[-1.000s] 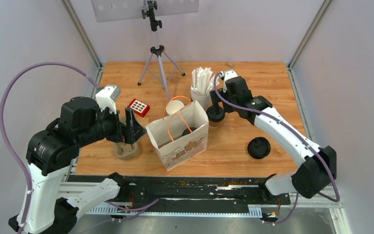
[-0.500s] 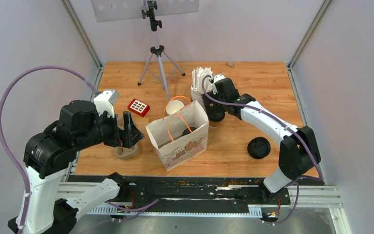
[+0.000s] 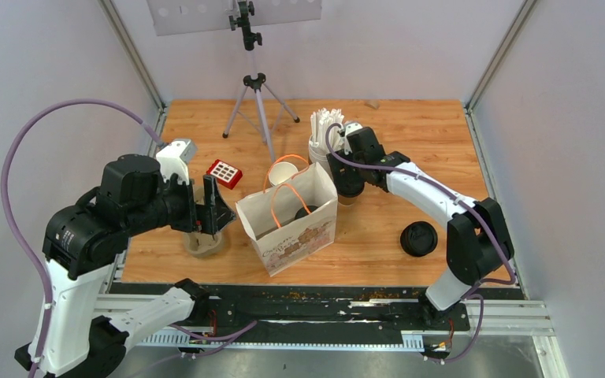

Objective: Pack the takeout coffee

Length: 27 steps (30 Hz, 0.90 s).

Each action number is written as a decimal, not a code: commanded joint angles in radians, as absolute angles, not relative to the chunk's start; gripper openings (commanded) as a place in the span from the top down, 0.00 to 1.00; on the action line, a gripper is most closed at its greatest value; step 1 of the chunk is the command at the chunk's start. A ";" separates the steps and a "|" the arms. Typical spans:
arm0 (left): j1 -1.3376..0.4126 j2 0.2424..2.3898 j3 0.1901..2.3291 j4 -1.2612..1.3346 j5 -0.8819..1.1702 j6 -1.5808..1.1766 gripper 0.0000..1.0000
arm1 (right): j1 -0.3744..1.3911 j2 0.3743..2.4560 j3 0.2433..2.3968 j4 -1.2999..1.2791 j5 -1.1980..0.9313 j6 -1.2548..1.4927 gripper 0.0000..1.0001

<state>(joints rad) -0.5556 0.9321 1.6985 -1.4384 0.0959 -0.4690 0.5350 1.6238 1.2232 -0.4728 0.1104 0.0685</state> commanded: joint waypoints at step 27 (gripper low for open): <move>-0.552 0.926 1.672 -1.366 0.119 -0.439 0.00 | 0.425 1.423 1.077 -0.590 0.101 0.180 0.30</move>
<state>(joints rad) -0.5556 0.9253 1.6810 -1.4117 0.1005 -0.4637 0.4496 1.4998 1.1278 -0.5793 0.1036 0.1318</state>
